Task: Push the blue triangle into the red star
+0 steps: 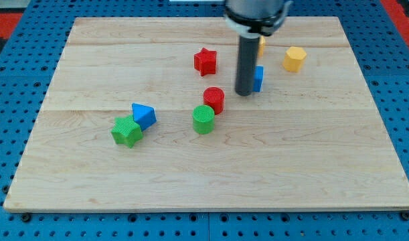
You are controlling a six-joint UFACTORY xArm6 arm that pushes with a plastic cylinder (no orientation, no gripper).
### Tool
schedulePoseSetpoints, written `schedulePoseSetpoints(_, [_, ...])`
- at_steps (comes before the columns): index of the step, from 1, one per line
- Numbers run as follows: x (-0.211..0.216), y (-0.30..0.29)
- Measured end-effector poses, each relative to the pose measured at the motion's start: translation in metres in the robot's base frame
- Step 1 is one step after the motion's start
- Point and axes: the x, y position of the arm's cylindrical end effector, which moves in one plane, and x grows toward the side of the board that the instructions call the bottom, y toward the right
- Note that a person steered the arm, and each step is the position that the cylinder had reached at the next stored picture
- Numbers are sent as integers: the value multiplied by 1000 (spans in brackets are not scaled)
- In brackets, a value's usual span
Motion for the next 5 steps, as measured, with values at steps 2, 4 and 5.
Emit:
schedulePoseSetpoints(2, [-10,-100])
schedulePoseSetpoints(4, [38,-232])
schedulePoseSetpoints(5, [80,-220])
